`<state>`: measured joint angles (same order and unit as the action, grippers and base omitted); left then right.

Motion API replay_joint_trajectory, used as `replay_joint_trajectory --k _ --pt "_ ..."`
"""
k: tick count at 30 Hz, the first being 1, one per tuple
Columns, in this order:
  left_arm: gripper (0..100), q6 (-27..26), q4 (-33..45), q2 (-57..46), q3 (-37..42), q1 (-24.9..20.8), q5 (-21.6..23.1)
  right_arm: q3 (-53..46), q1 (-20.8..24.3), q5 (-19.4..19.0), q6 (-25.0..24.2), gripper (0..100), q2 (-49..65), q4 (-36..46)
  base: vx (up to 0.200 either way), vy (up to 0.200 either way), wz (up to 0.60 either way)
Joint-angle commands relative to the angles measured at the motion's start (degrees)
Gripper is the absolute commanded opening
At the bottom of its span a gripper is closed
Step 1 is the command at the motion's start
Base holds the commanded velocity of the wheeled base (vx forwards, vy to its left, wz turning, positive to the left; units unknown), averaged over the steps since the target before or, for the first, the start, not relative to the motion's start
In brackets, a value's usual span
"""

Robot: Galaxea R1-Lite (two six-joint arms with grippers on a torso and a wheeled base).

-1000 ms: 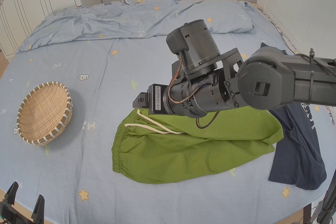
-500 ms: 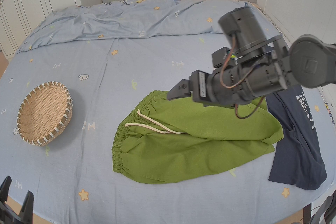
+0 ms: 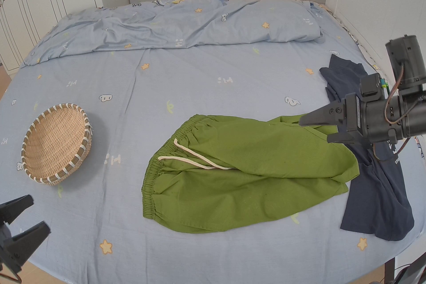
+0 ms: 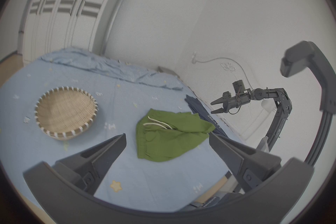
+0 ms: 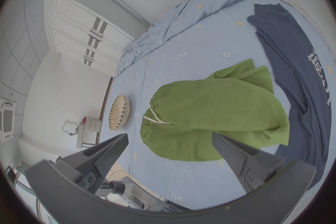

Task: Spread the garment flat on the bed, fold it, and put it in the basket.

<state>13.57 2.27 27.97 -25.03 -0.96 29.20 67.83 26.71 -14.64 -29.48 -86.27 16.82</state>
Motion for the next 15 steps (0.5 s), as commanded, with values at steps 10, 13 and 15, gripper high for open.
replay_joint_trajectory --k 10,13,15 --pt "100 1.46 -30.83 62.39 0.86 -0.44 14.22 -17.82 -8.34 -2.23 0.47 100 11.21 -9.09 0.0 0.0 0.0" --pt "100 -1.62 -32.33 70.03 1.38 0.26 14.31 -17.47 -8.6 -2.32 0.12 100 11.21 -9.79 0.0 0.0 0.0" --pt "100 -4.34 -33.47 72.76 1.47 0.08 14.22 -17.73 -8.6 -2.23 0.12 100 11.3 -10.58 0.0 0.0 0.0"
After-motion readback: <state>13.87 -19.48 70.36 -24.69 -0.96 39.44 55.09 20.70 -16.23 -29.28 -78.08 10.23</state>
